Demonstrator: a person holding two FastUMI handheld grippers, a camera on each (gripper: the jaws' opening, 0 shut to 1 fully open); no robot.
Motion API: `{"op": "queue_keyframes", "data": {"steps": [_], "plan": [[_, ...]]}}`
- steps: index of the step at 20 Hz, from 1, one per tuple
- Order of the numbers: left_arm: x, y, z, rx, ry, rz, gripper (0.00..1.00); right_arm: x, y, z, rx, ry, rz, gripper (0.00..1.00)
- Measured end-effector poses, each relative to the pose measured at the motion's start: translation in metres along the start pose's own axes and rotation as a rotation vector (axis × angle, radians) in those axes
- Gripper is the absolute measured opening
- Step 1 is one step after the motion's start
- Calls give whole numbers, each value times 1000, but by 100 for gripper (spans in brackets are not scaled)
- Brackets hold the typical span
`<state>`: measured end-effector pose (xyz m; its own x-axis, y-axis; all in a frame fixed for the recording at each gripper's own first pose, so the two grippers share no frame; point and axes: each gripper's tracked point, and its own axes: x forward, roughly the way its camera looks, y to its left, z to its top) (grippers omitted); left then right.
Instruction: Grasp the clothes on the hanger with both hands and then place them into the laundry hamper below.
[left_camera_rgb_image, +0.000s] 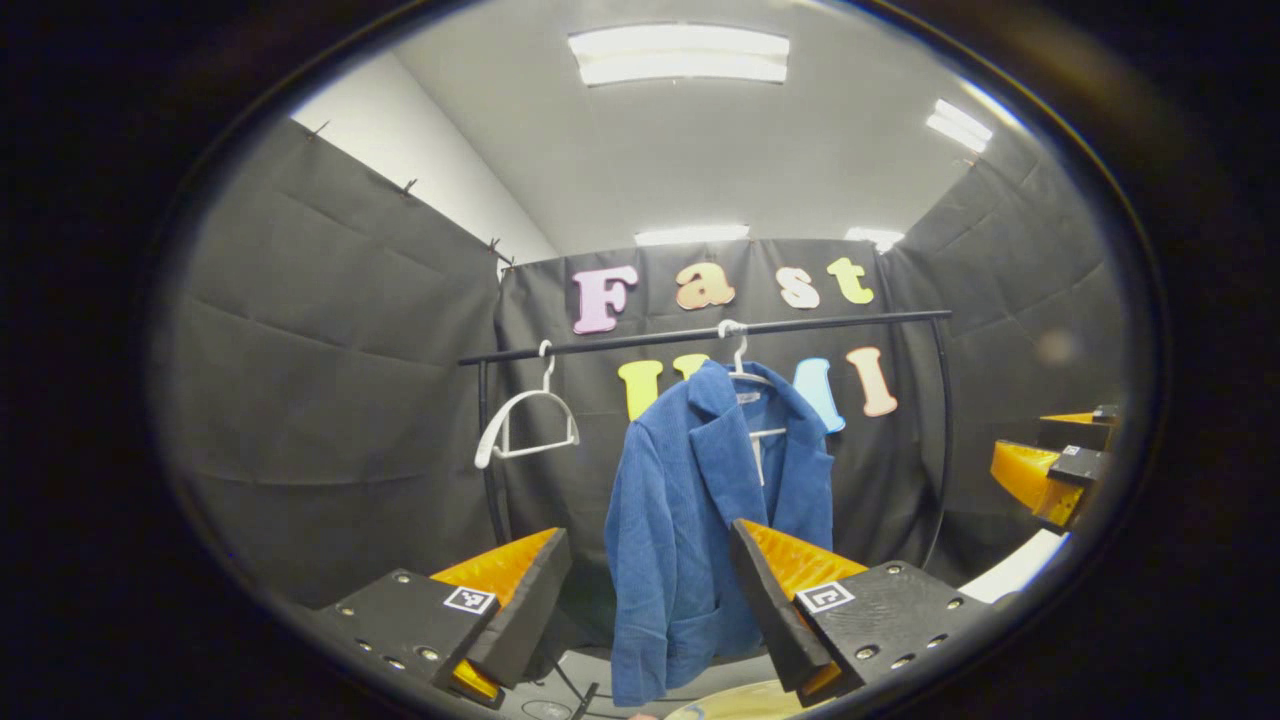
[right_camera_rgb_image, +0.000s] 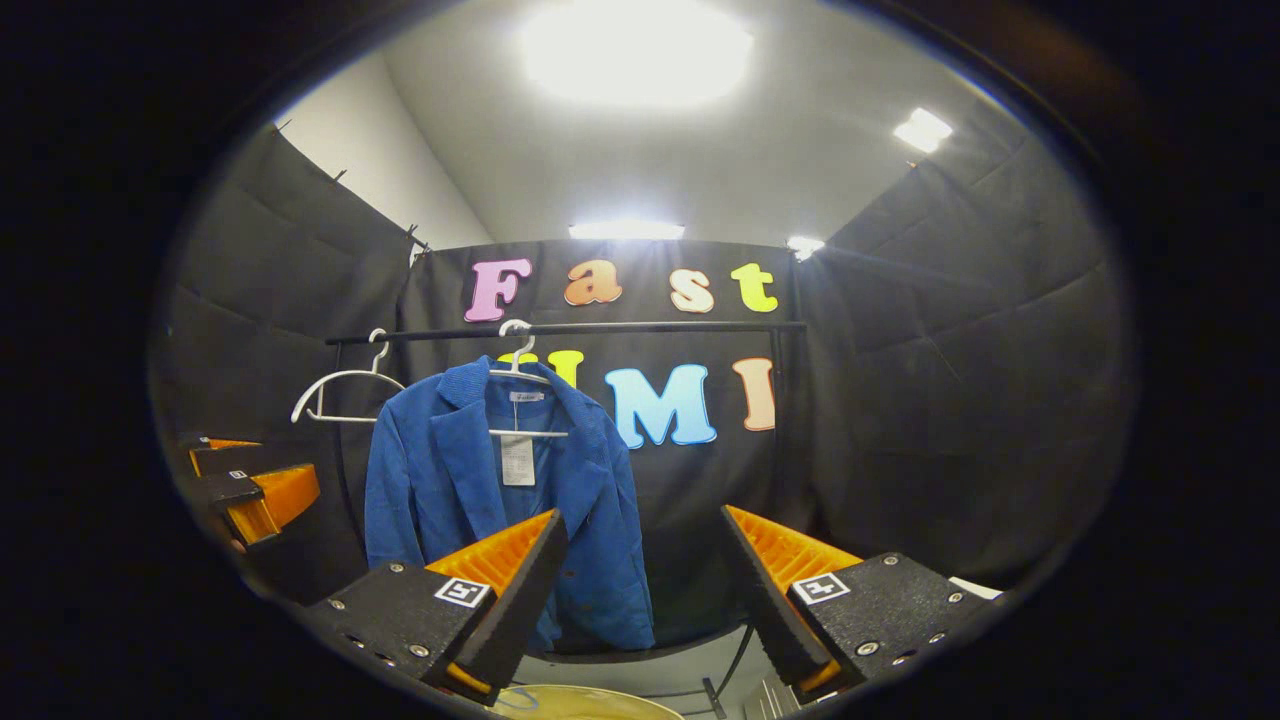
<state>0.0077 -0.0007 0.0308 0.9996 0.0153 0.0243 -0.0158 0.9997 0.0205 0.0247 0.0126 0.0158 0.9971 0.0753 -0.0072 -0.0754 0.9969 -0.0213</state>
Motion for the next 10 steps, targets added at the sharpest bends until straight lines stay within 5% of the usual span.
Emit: {"op": "queue_keyframes", "data": {"steps": [5, 10], "plan": [[24, -20, 20, 24, -23, -1, 88, 39, 5, 16, 27, -20, 57, 94], [50, -34, 35, 21, -43, 21, 97, 82, 11, 29, 42, -35, 116, 93]]}}
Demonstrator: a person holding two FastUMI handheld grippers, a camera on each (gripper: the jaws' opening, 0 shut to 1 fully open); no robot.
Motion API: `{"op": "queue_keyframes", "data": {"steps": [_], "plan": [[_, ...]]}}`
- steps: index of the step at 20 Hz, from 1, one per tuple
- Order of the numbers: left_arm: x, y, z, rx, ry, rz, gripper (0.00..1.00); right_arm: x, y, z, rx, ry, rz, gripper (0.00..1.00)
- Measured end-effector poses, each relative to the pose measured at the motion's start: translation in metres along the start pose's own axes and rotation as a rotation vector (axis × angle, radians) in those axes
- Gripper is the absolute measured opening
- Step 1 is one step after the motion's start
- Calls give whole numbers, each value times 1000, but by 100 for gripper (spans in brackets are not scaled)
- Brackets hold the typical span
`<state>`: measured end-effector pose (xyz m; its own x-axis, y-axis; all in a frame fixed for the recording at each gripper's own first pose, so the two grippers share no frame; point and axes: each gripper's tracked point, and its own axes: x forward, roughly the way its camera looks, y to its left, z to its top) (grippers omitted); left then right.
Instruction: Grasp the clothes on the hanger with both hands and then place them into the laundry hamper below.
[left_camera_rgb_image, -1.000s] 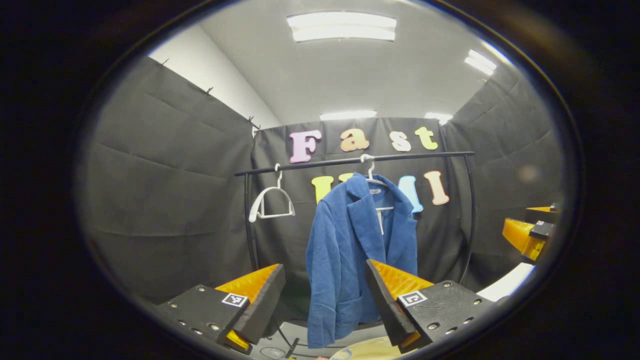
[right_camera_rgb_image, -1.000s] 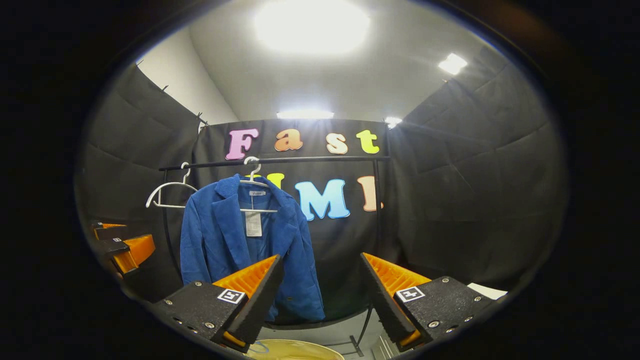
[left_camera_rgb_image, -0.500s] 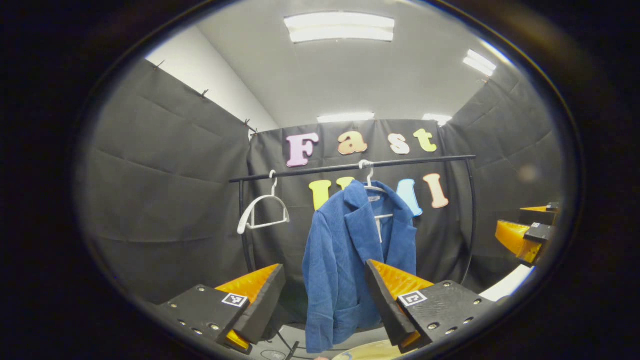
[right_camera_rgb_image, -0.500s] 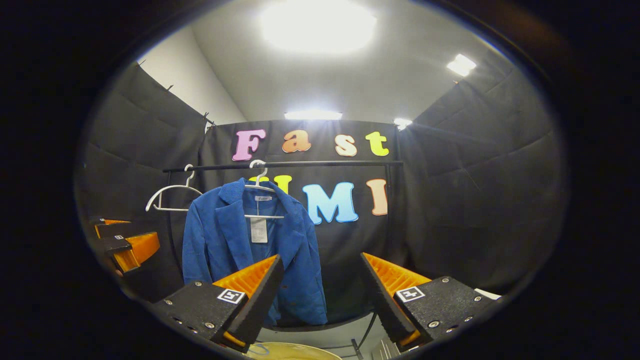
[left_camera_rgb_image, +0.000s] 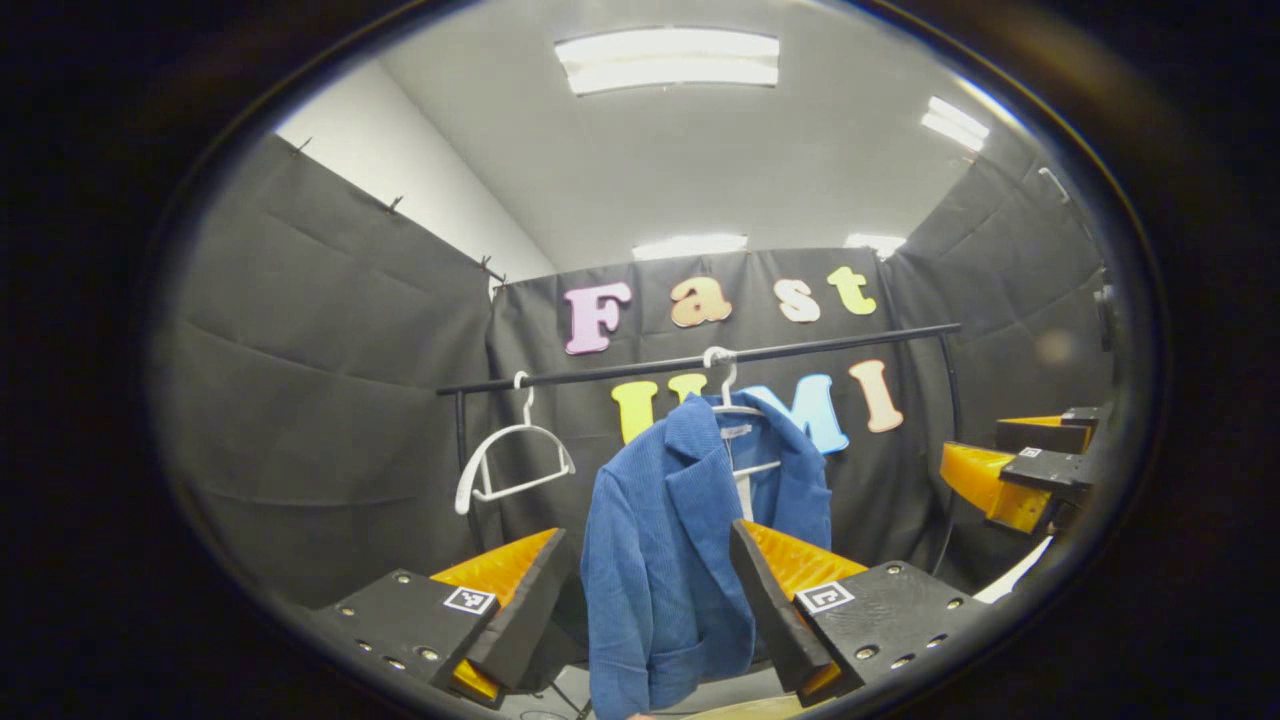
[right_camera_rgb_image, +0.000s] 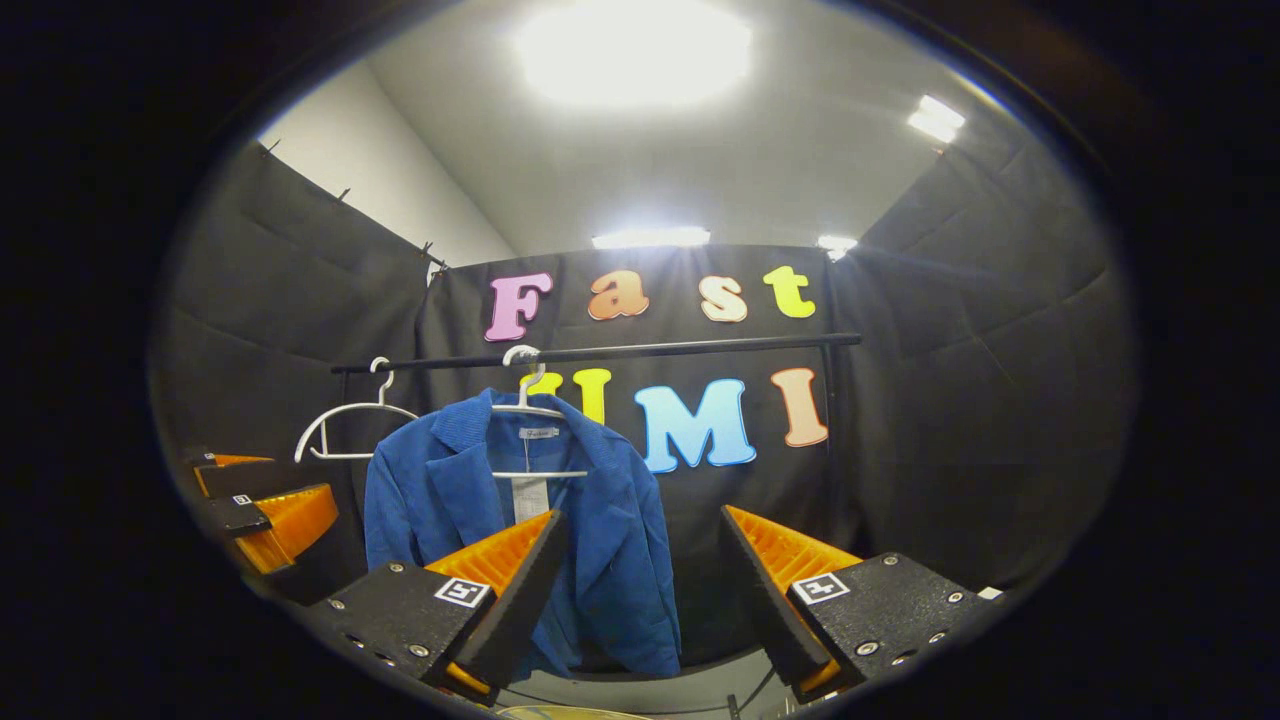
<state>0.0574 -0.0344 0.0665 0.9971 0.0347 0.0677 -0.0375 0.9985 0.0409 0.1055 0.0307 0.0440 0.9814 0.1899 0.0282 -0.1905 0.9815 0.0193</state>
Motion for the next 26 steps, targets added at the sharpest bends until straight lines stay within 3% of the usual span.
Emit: {"op": "queue_keyframes", "data": {"steps": [16, 26], "plan": [[99, -62, -10, -17, 21, 33, 97, 110, 9, -18, 25, 40, 149, 94], [165, -71, -54, -5, 84, 128, 97, 173, 25, -65, 46, 123, 244, 94]]}}
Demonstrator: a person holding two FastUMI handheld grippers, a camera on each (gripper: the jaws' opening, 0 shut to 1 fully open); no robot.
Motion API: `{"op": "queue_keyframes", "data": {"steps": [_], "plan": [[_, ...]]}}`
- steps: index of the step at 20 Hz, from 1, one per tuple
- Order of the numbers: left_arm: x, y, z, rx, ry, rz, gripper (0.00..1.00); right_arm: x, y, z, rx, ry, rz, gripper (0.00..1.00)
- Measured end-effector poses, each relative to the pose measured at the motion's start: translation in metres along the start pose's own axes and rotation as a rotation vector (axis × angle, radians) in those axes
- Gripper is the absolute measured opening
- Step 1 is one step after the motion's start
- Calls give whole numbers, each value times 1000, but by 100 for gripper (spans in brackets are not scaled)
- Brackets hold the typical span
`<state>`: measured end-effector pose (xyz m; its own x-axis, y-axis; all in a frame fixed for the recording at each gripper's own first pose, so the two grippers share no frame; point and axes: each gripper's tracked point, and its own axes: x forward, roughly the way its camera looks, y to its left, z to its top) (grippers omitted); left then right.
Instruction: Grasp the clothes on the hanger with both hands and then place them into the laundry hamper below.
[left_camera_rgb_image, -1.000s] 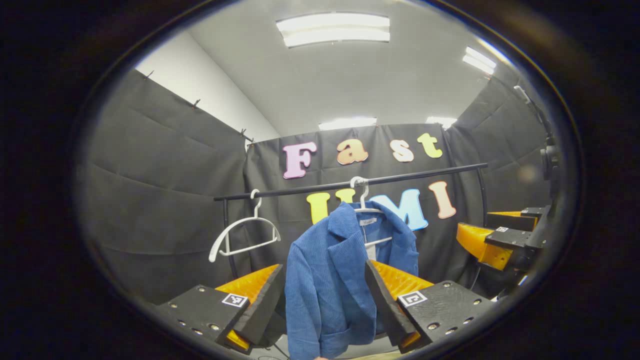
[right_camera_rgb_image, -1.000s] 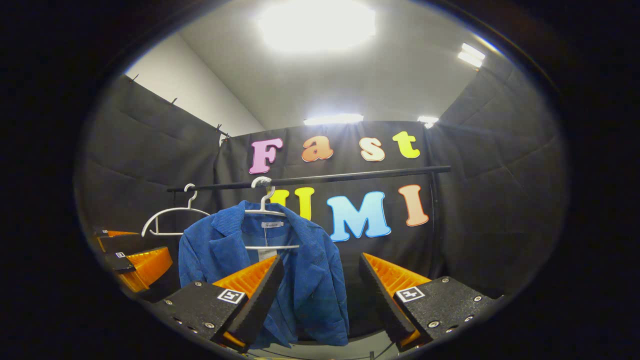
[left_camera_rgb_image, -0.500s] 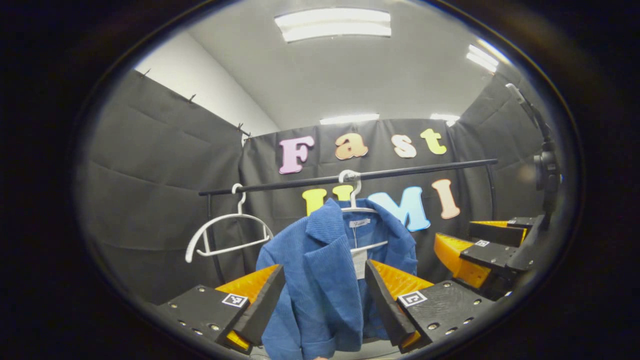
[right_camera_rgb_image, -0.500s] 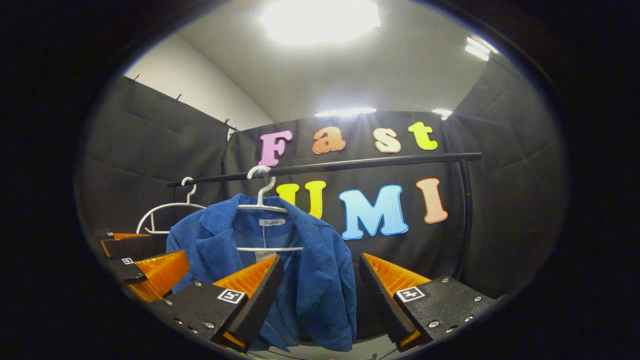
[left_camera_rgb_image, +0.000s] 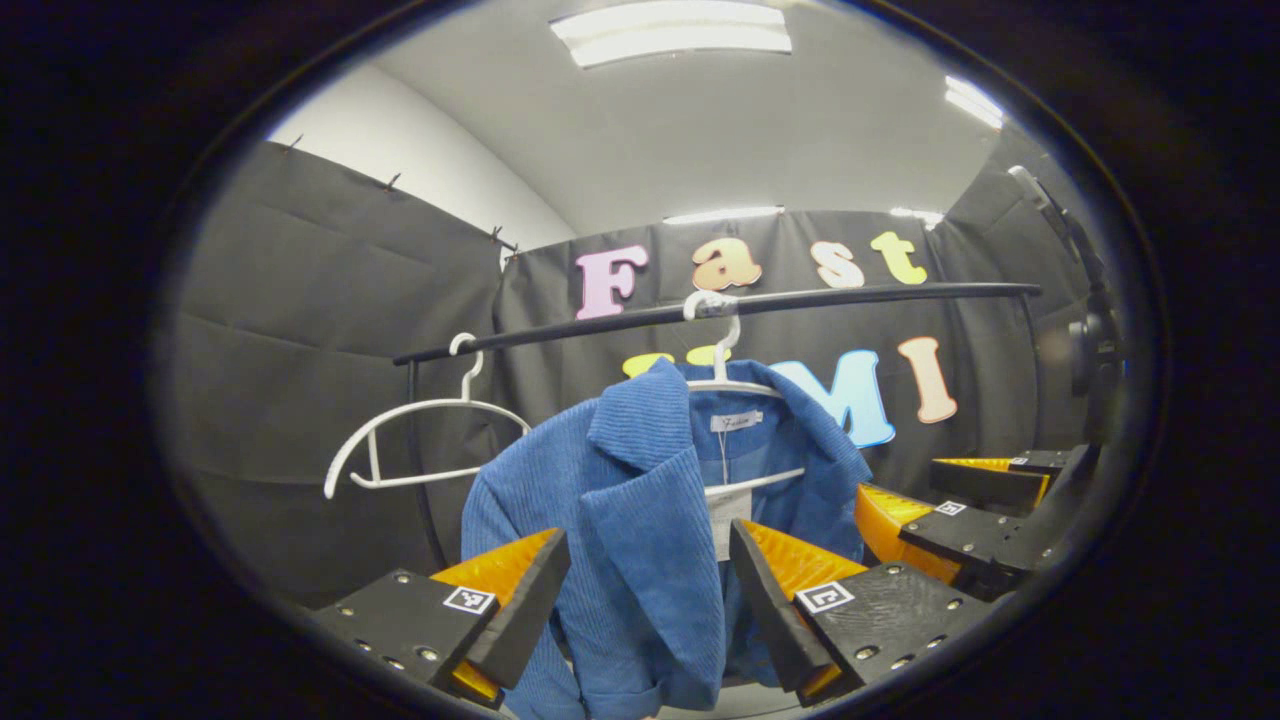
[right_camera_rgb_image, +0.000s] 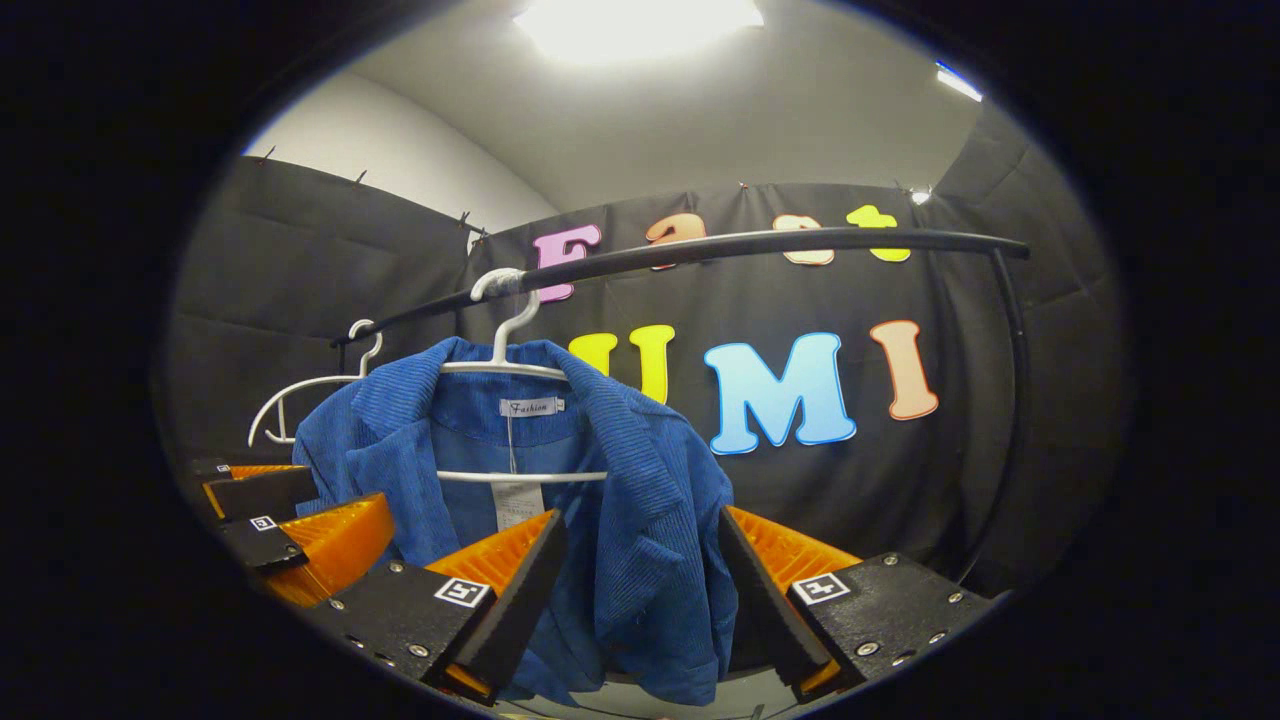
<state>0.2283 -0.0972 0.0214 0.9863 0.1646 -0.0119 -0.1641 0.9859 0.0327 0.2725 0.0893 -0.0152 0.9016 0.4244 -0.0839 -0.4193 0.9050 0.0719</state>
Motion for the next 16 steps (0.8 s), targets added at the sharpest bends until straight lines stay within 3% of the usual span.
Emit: {"op": "queue_keyframes", "data": {"steps": [5, 6, 8, 12, 13, 14, 16], "plan": [[25, -3, -16, 17, 18, 46, 93, 34, 1, -30, 12, 66, 35, 94], [29, -3, -21, 30, 17, 52, 97, 40, 1, -34, 15, 73, 39, 94], [39, -5, -27, 59, 21, 72, 93, 50, 4, -42, 23, 84, 50, 94], [53, -6, -40, 73, 41, 113, 97, 67, 3, -54, 8, 96, 47, 94], [56, -4, -43, 78, 44, 130, 93, 72, 3, -57, 5, 98, 46, 94], [57, -4, -46, 83, 49, 143, 97, 75, 3, -60, 6, 101, 47, 94], [61, -1, -55, 91, 65, 163, 97, 83, 3, -67, 11, 111, 40, 94]]}}
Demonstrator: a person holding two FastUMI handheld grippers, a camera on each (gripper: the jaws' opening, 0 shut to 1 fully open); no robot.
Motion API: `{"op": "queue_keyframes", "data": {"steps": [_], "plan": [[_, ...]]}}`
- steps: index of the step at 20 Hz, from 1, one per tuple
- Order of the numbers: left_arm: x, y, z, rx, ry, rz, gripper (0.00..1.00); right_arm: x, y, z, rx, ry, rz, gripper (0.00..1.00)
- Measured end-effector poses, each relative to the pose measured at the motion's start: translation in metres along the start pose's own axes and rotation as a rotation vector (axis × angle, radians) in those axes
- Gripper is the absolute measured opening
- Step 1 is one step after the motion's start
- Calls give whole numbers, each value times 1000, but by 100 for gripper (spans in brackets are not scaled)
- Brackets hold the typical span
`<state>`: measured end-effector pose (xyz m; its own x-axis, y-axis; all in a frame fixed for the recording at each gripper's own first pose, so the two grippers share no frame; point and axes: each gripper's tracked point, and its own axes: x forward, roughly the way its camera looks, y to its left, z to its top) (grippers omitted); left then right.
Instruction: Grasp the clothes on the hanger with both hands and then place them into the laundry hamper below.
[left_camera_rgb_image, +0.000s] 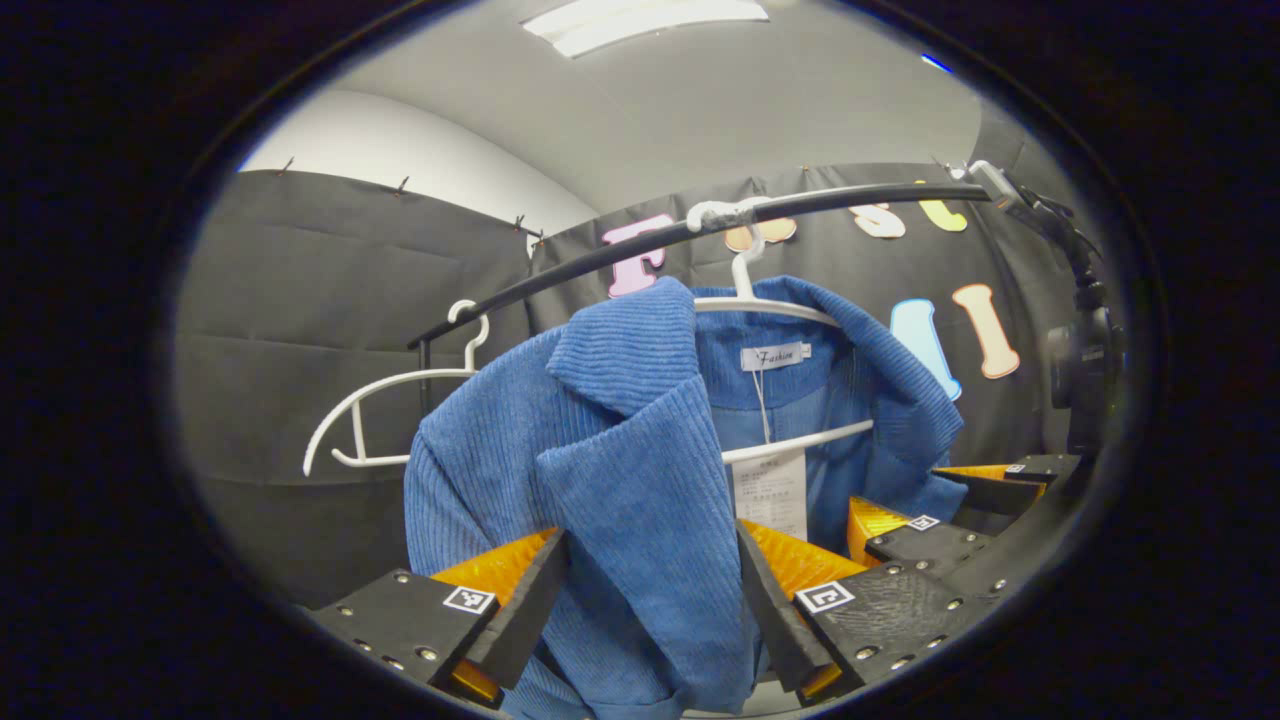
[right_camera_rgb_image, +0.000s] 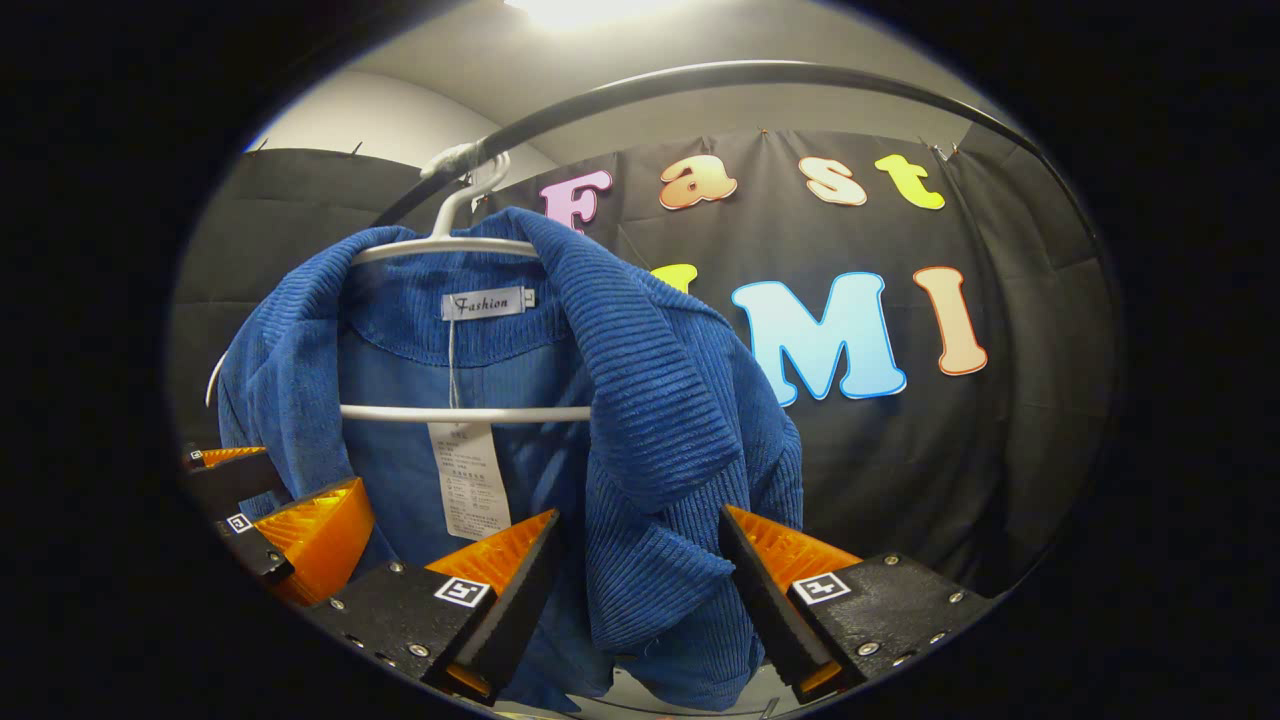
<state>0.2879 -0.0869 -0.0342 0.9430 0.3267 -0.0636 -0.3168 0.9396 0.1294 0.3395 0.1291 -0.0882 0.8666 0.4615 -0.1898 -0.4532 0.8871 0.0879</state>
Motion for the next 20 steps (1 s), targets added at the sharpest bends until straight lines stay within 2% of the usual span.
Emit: {"op": "queue_keyframes", "data": {"steps": [1, 2, 5, 6, 7, 8, 10, 13, 15, 16, 17, 18, 19, 20], "plan": [[1, 1, -4, 8, 8, 11, 93, 4, 1, -3, 3, 6, -2, 94], [2, 3, -6, 20, 11, 22, 97, 7, 1, -5, 5, 9, -5, 94], [3, 4, -11, 55, 5, 39, 97, 14, 0, -5, 5, -6, -16, 93], [4, 4, -11, 59, 4, 36, 97, 14, 1, -5, 7, -9, -13, 91], [4, 2, -12, 60, 3, 29, 98, 15, 0, -5, 10, -9, -12, 83], [2, 3, -10, 58, 1, 26, 85, 16, -1, -5, 13, -5, -10, 79], [5, 4, -12, 48, 7, 18, 60, 18, -2, -5, 20, 1, -13, 54], [1, 1, -10, 49, 6, -11, 48, 15, -8, 1, 14, -16, -44, 15], [0, 6, -8, 40, 1, -7, 39, 11, 1, 2, -6, -15, -15, 7], [-1, 4, -7, 37, -3, -18, 24, 9, 3, 5, -23, -26, -4, 6], [-3, 5, -6, 46, -7, -16, 24, 6, 3, 11, -41, -47, -8, 5], [-9, 8, 2, 49, -19, -3, 17, 1, 1, 20, -51, -78, -22, 2], [-8, 9, 4, 38, -26, -14, 9, -2, -1, 30, -63, -107, -35, 5], [-10, 4, 8, 30, -31, -40, 5, -3, -3, 37, -75, -127, -45, 5]]}}
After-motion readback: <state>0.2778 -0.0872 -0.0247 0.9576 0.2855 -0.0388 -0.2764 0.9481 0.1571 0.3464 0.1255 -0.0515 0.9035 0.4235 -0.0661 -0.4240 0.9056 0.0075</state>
